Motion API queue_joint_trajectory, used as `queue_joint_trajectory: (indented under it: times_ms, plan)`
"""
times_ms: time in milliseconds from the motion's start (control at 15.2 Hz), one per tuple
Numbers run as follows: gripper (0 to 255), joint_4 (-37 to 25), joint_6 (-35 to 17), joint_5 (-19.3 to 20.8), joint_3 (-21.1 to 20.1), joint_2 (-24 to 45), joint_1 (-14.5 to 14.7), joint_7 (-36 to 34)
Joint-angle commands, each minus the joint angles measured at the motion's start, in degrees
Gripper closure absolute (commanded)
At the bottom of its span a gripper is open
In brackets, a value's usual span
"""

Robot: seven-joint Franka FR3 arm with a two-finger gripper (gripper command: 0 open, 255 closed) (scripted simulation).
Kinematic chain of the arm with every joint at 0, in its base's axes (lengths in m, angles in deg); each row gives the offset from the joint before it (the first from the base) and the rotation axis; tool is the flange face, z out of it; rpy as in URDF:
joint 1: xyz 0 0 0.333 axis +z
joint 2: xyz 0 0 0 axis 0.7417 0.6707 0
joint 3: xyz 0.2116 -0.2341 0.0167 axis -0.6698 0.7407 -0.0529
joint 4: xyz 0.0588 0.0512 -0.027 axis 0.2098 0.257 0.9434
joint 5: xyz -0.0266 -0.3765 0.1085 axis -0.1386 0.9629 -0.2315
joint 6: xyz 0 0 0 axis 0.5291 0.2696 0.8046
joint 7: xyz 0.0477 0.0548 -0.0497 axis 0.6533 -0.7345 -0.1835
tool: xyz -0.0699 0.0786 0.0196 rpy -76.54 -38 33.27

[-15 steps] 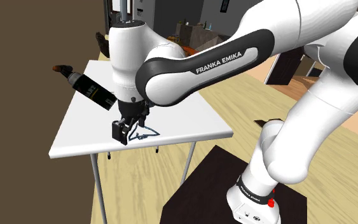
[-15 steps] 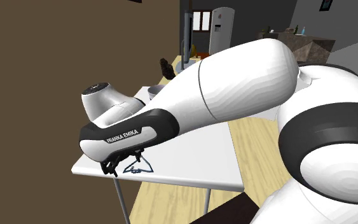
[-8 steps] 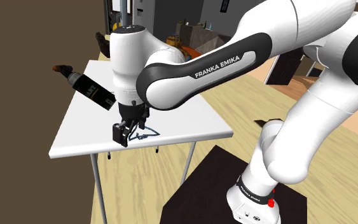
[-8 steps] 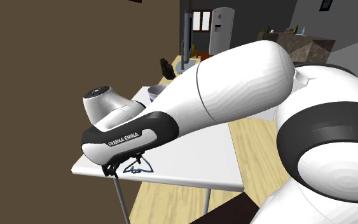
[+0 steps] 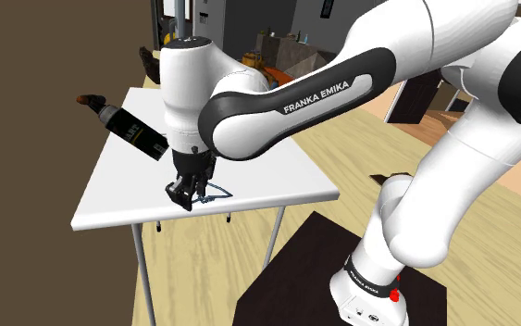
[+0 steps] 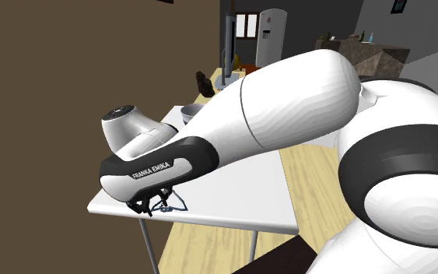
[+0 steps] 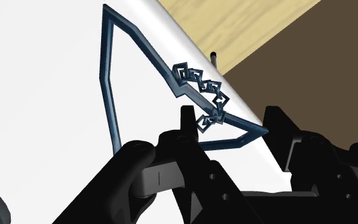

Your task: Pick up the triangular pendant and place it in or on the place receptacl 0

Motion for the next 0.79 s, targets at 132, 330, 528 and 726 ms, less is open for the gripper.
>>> queue_joint_trajectory:
  times_ms: [132, 330, 528, 726]
  plan:
    - [255, 0.01, 0.00, -0.01, 0.00, 0.01, 0.00, 0.00]
    - [255, -1.49, 2.31, -0.42, 0.15, -0.89, 0.04, 0.52]
    - [255, -3.09, 4.62, -0.75, 0.30, -1.65, 0.06, 0.99]
    - [255, -4.81, 6.93, -1.02, 0.44, -2.30, 0.08, 1.41]
